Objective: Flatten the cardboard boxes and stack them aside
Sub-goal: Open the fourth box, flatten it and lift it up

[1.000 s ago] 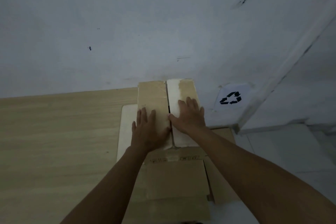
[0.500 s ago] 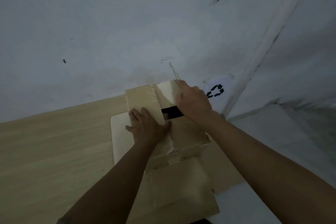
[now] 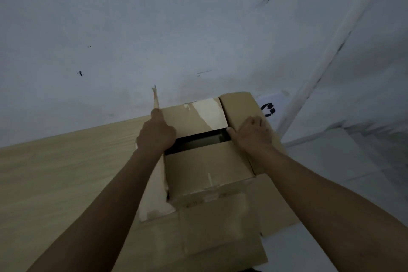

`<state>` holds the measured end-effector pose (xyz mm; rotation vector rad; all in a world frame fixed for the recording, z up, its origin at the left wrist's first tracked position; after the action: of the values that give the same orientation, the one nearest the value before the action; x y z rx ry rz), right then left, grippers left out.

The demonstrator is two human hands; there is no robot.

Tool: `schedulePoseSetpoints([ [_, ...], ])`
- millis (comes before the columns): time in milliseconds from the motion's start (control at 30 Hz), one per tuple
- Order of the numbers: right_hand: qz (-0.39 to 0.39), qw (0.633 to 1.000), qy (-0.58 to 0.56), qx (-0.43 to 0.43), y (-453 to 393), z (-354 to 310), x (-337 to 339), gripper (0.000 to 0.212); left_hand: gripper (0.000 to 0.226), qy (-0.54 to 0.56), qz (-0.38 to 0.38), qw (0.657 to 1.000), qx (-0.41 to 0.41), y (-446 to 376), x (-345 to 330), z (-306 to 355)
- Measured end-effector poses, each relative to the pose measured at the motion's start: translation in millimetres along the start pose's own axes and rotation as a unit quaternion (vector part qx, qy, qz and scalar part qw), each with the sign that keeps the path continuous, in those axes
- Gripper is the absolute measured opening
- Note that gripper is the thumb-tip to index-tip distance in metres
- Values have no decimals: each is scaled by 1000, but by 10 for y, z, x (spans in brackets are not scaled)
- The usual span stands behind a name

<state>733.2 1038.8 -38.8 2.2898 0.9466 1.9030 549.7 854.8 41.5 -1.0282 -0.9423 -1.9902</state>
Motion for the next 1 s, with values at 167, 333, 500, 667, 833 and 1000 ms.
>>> schedulePoseSetpoints([
  [167, -46, 993, -105, 31, -3, -62, -314, 48, 85, -114, 127, 983, -72, 80, 253, -359],
  [333, -30, 992, -118, 30, -79, -44, -355, 42, 99, -218, 78, 973, 11, -152, 168, -859],
  [500, -5, 989, -143, 35, -135, -5, -428, 39, 121, 38, -115, 978, 167, -233, -432, -1101],
  [667, 6, 989, -144, 37, -166, 26, -451, 39, 66, 294, -122, 932, 174, -193, -846, -868],
  [833, 151, 978, -54, 135, -28, -123, -324, 41, 24, -4, 90, 995, -40, -334, -571, -771],
  [1000, 182, 915, 10, 360, 180, -603, -291, 39, 84, -199, 63, 952, -225, -590, -530, -403],
])
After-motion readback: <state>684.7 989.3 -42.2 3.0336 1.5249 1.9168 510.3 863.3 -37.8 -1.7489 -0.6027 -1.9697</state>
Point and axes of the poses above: each hand's wrist, its own y-axis away from the middle knuckle, its own x-axis out of the back of the hand, z = x × y, the point moved 4 cm from there along -y, towards the middle knuckle, and after that the axes turned 5 degrees about -z, right-handed, at the moved point
